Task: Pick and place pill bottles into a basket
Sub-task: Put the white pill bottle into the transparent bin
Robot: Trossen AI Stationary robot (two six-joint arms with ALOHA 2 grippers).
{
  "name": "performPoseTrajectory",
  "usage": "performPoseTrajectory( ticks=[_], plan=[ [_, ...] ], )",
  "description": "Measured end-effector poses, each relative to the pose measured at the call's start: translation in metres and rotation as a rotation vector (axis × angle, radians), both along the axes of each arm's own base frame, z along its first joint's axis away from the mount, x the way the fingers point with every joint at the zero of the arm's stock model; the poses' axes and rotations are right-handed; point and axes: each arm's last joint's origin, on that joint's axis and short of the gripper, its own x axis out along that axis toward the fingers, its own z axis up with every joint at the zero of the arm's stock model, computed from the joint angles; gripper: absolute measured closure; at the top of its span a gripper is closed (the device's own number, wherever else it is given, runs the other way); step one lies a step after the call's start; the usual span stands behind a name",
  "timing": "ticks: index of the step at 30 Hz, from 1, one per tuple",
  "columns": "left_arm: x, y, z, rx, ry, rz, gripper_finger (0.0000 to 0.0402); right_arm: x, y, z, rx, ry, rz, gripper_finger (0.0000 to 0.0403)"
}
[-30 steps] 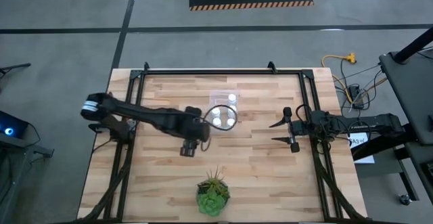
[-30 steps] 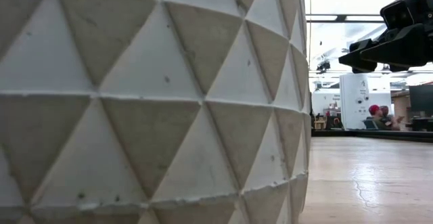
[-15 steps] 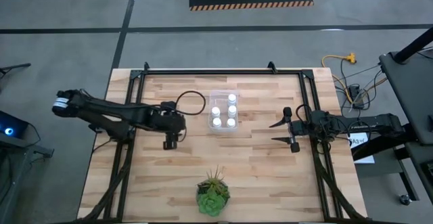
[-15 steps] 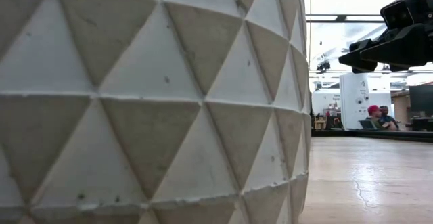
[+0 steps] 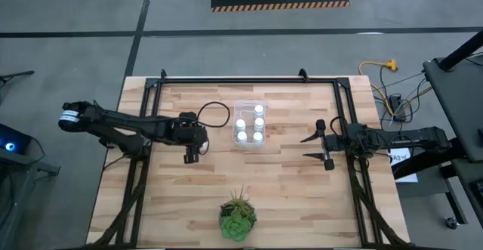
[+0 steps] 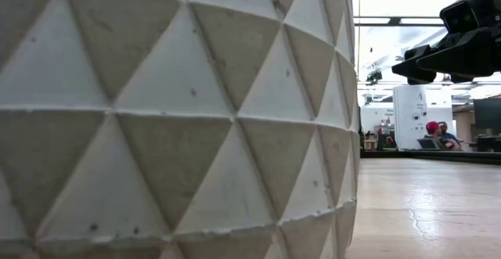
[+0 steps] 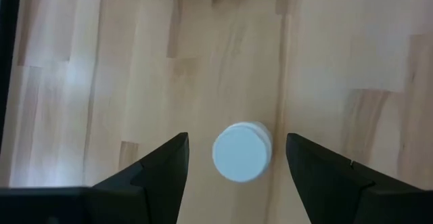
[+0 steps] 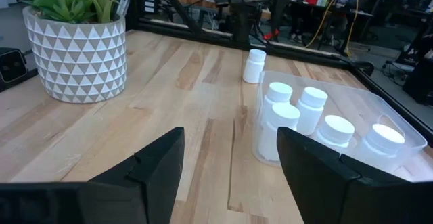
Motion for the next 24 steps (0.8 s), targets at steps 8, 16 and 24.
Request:
performPoseTrajectory(
  ticks=[8,16,24],
  plan=[
    [0.001,0.01,-0.004,-0.015,-0.009,0.038,0.0173,0.0,0.0,0.0,0.0,0.0,0.001,0.0177],
    [-0.002,0.015,-0.02,-0.061,-0.002,0.04,0.0173,0.0,0.0,0.0,0.0,0.0,0.0,0.0177],
    [-0.003,0.014,-0.029,-0.089,-0.019,0.033,0.0173,0.0,0.0,0.0,0.0,0.0,0.001,0.0177]
  ],
)
